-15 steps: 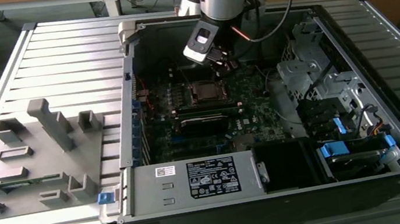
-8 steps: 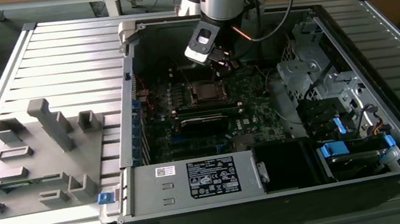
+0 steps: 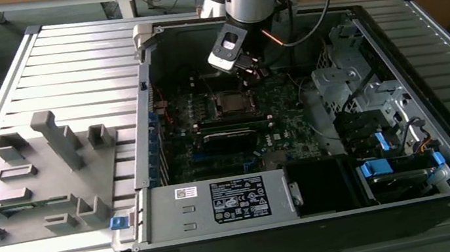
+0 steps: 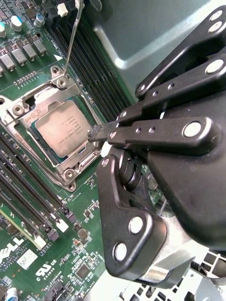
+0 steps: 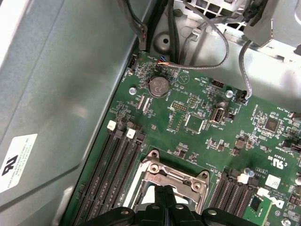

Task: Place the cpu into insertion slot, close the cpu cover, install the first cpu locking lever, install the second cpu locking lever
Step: 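Close the cpu cover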

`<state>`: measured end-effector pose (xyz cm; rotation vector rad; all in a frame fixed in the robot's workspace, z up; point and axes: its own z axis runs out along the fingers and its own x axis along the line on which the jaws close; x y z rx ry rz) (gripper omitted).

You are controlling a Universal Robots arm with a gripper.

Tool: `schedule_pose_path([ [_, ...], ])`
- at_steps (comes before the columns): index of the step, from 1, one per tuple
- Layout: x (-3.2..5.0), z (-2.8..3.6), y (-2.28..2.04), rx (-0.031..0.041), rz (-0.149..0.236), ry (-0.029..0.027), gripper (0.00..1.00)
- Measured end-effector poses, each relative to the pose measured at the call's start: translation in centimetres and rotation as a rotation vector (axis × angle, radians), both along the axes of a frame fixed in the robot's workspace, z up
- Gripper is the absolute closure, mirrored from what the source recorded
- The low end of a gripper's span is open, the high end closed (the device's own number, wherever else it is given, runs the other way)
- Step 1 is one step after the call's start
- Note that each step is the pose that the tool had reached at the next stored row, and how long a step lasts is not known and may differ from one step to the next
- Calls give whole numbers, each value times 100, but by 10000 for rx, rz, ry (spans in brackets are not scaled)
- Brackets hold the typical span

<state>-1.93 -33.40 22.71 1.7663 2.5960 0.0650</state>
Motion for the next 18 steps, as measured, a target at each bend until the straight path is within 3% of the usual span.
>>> schedule_pose_path([
  [18, 0, 0, 0, 0, 140, 0, 90],
])
